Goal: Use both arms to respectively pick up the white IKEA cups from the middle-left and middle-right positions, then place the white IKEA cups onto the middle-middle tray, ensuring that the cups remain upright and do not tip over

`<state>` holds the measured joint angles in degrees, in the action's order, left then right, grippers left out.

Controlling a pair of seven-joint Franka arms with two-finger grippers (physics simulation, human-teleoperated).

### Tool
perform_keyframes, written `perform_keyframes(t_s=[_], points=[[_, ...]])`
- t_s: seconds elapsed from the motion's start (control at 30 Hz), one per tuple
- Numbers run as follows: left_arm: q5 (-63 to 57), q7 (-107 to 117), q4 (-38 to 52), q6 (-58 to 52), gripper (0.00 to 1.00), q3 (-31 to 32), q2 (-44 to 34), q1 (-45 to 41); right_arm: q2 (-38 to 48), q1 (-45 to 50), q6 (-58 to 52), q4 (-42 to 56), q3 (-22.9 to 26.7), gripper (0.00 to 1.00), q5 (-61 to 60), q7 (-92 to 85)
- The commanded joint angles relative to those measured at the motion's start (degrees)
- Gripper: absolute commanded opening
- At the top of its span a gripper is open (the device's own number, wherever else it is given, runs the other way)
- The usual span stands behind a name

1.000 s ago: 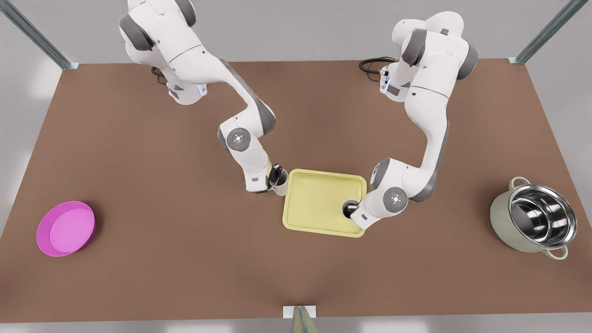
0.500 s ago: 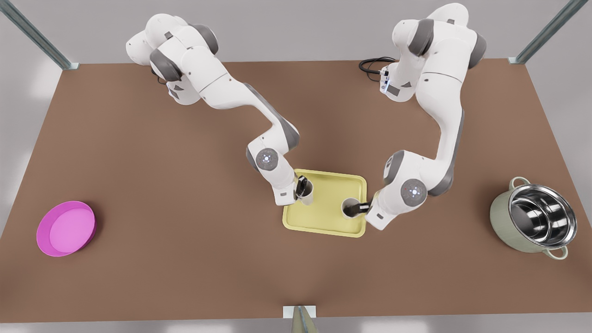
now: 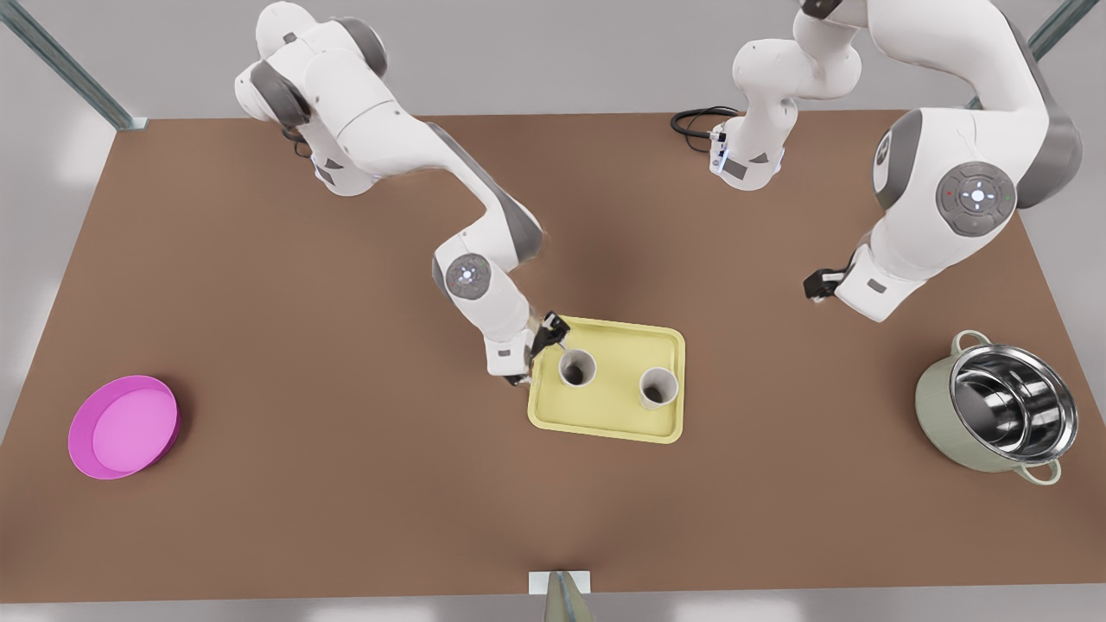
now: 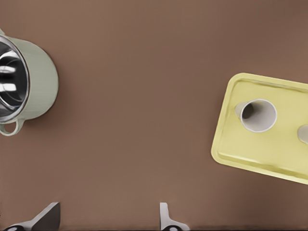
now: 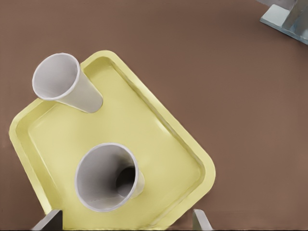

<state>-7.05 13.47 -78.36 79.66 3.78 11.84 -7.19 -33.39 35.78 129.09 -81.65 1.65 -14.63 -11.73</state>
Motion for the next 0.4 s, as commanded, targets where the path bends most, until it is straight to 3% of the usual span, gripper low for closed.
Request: perform_keyframes(t_s=[0.0, 0.03, 0.07, 0.1, 0.17, 0.23, 0.37], points=[[0.2, -12.9, 0.0, -2.5, 1.00, 0.0, 0.0, 0.0, 4.7, -2.6, -33.9, -0.2, 5.5, 1.00, 0.6, 9.5], [0.2, -12.9, 0.0, -2.5, 1.00, 0.0, 0.4, 0.0, 4.7, -2.6, -45.4, 1.8, 12.2, 1.00, 9.6, 17.4], [0.2, -12.9, 0.0, -2.5, 1.00, 0.0, 0.4, 0.0, 5.0, -5.3, -49.2, 6.3, 16.8, 1.00, 11.8, 17.2], [0.2, -12.9, 0.0, -2.5, 1.00, 0.0, 0.4, 0.0, 4.7, -7.9, -53.2, 11.7, 18.7, 1.00, 12.4, 16.7], [0.2, -12.9, 0.0, -2.5, 1.00, 0.0, 0.4, -0.1, 13.3, -13.5, -53.6, 11.5, 15.9, 1.00, 15.2, 16.5], [0.2, -12.9, 0.0, -2.5, 1.00, 0.0, 0.4, 0.0, 24.2, -20.2, -53.6, 3.4, 6.3, 1.00, 17.8, 16.1], [0.2, -12.9, 0.0, -2.5, 1.00, 0.0, 0.4, 0.1, 28.1, -23.0, -53.6, 0.6, 4.3, 1.00, 17.7, 14.6]])
